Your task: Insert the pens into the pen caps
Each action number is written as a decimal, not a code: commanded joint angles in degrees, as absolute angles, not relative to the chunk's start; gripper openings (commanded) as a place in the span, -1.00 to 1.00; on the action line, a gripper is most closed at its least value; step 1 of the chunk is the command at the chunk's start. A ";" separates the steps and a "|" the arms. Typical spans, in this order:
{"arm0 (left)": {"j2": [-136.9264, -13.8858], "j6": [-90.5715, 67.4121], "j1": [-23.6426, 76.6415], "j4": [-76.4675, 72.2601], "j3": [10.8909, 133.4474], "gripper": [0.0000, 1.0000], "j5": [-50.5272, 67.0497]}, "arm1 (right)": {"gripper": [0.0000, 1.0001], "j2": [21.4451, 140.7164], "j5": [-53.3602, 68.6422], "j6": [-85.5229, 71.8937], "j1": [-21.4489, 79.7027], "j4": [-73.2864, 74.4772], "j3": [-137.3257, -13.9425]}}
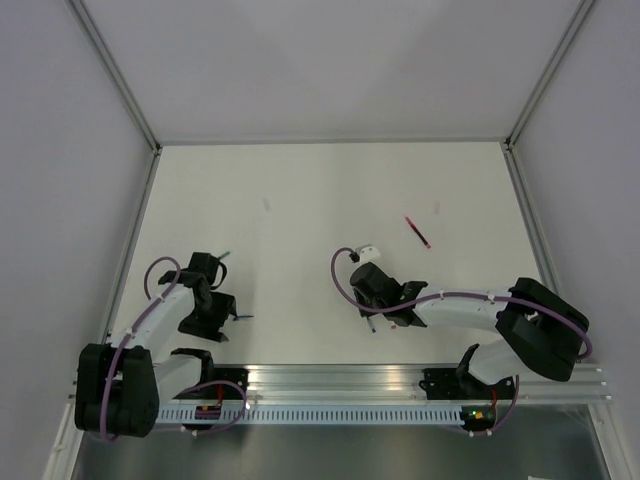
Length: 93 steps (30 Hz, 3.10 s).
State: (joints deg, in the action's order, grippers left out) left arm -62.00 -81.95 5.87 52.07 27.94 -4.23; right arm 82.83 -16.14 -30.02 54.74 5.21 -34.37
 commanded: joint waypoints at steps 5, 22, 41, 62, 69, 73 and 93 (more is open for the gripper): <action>-70.04 -87.62 6.68 48.87 29.61 0.32 -2.47 | -1.00 83.58 -12.39 -29.44 54.84 7.73 -31.20; -76.63 -91.76 11.16 46.15 30.58 0.10 -3.52 | -1.00 81.91 -12.04 -29.44 55.11 7.29 -30.24; -75.51 -80.87 11.69 39.47 31.81 -0.95 -4.39 | -1.00 79.99 -7.48 -28.31 55.19 5.45 -30.58; -54.22 -56.94 11.60 -18.68 34.55 -0.95 39.07 | -1.00 58.45 10.63 -24.08 55.81 -8.42 -36.13; -54.14 -63.44 13.00 -42.43 30.42 -0.95 48.07 | -1.00 59.16 13.09 -26.63 55.72 -16.24 -36.04; -52.12 -64.95 15.64 -47.72 29.97 -0.95 48.60 | -1.00 57.05 13.45 -27.77 55.81 -20.82 -34.28; -51.68 -60.91 25.31 -47.20 30.68 -0.95 42.80 | -1.00 50.80 11.95 -28.39 55.72 -25.49 -31.82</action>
